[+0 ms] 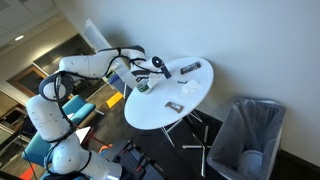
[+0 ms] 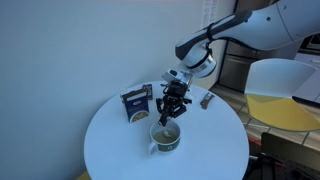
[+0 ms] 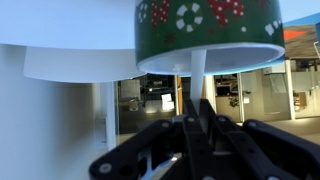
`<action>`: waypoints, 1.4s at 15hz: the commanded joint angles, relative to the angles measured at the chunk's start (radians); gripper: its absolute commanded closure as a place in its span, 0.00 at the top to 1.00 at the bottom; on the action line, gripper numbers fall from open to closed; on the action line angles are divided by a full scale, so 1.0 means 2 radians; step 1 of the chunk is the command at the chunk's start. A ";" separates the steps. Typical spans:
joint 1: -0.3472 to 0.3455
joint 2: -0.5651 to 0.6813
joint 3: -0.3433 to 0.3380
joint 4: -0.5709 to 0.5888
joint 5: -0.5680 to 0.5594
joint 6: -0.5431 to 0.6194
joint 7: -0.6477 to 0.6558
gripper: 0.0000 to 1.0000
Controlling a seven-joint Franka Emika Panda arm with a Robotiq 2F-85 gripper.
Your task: Use the spoon to stir the contents in the cup
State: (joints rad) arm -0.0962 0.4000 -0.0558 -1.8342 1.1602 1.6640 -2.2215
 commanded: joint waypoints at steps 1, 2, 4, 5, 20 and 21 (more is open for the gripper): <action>-0.003 0.002 0.001 0.011 -0.017 0.001 -0.028 0.03; -0.003 0.004 0.002 0.014 -0.016 -0.001 -0.032 0.03; -0.004 0.009 0.005 0.019 -0.012 -0.006 -0.037 0.03; -0.003 0.012 0.006 0.021 -0.011 -0.008 -0.039 0.03; -0.001 0.018 0.007 0.018 -0.025 -0.013 0.003 0.03; -0.002 0.017 0.006 0.019 -0.026 -0.013 0.000 0.03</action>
State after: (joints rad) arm -0.0963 0.4405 -0.0301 -1.8023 1.1484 1.6412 -2.2278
